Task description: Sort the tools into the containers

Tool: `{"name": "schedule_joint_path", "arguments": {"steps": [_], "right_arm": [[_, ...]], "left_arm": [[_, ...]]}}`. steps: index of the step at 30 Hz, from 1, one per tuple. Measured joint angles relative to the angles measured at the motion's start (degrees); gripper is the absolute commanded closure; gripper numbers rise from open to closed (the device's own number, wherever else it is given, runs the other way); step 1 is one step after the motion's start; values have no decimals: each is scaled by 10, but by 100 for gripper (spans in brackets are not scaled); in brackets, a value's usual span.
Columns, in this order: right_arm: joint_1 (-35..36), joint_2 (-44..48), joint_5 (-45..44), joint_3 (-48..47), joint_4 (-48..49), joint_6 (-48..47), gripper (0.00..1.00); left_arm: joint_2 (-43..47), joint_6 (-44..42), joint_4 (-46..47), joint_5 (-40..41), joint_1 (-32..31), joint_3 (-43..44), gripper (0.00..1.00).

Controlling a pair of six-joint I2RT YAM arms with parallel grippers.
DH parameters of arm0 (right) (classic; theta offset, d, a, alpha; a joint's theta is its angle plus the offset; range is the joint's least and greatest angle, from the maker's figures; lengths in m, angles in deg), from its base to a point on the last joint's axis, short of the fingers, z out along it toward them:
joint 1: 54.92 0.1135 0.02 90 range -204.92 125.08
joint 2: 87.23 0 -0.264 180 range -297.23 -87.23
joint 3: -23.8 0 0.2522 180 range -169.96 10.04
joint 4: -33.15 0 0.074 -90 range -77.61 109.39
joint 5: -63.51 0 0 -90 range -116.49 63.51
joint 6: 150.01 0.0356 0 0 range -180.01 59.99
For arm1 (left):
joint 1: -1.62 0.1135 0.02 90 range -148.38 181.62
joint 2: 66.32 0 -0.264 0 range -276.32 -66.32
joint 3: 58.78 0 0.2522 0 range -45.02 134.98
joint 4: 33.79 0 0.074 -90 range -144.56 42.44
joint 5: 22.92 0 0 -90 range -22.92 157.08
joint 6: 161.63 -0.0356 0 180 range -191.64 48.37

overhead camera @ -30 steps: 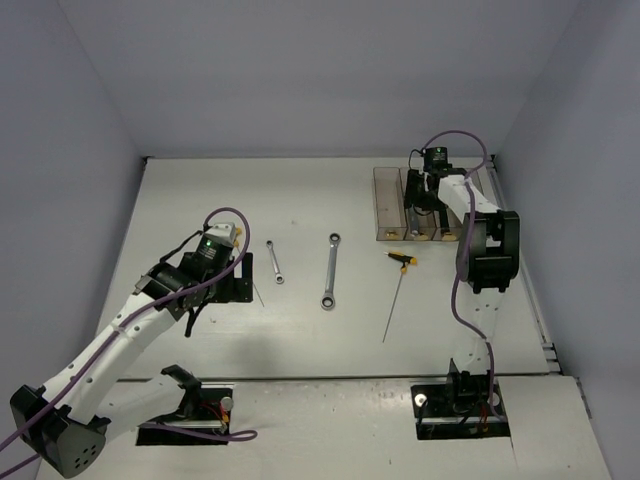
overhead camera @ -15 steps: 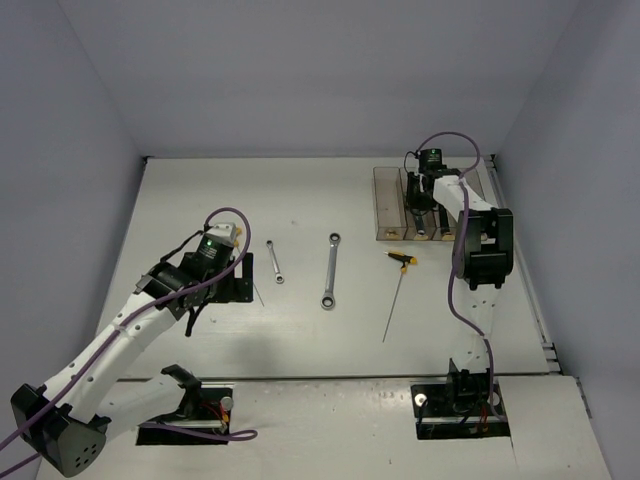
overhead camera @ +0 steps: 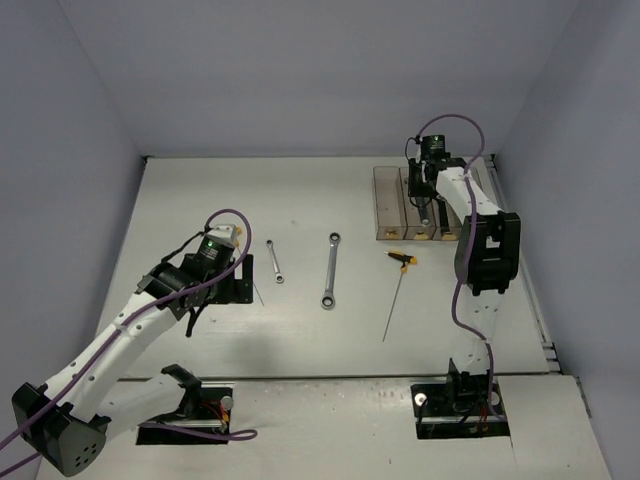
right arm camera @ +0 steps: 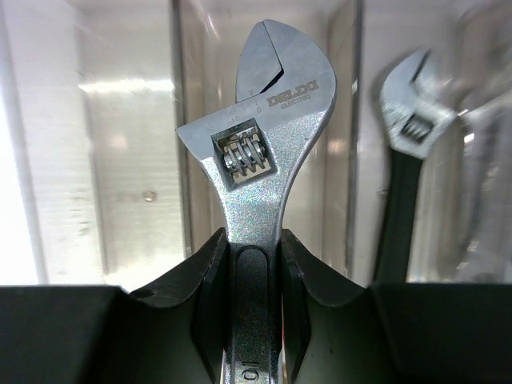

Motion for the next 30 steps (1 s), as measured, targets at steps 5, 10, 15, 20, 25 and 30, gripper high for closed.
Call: {"name": "schedule_joint_path", "arguments": {"steps": [5,10,15,20,25,30], "right_arm": [[-3,47,0,-14,3,-7,100],[-16,74,0,-16,5,-16,100],[-44,75,0,-14,1,-38,100],[-72,73,1,-4,1,-57,100],[-87,51,1,7,3,-72,100],[-87,11,6,19,8,-82,100]], "left_arm": [[-1,0,0,0,0,0,13],[-1,0,0,0,0,0,13],[1,0,0,0,0,0,13],[8,0,0,0,0,-4,13],[12,0,0,0,0,-10,13],[13,2,0,0,0,-10,13]]}}
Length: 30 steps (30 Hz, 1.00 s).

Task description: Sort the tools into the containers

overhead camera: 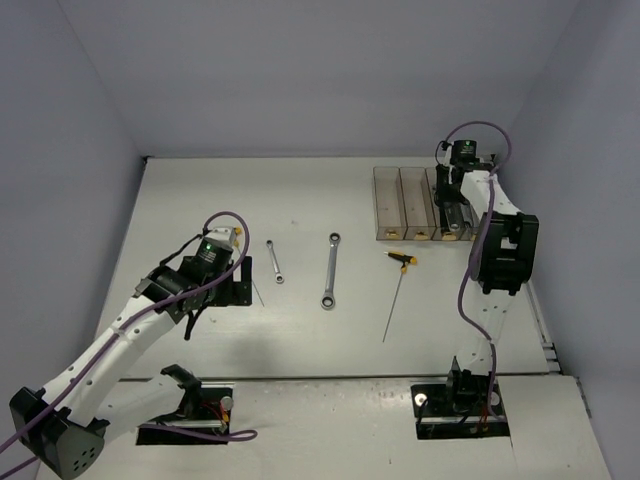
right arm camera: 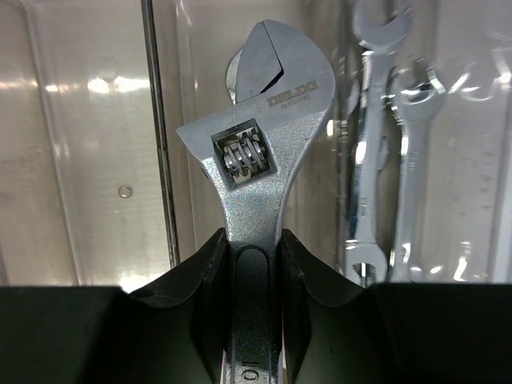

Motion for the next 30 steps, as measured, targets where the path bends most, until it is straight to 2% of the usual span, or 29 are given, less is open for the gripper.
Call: {"name": "schedule_joint_path", "arguments": {"steps": [1,4,6,11,17,22,25,30], "right_arm": [[1,-8,0,2,0,-1,98],[1,-28,3,7,1,-5,84],[1,-37,3,11,2,-9,71],[1,-37,-2,13,20,-13,51],[2,14,-16,19,29,0,43],[18,135,-41,62,33,31,39],[61,226,-64,96,38,65,37],[199,338,-93,178,57,157,35]], "left_arm": [[0,1,0,0,0,0,13],[0,4,0,0,0,0,13],[0,7,0,1,0,0,13],[0,10,0,1,0,0,13],[-4,11,0,2,0,0,13],[-14,10,0,2,0,0,13],[-19,10,0,2,0,3,13],[-23,7,0,5,0,19,13]]}}
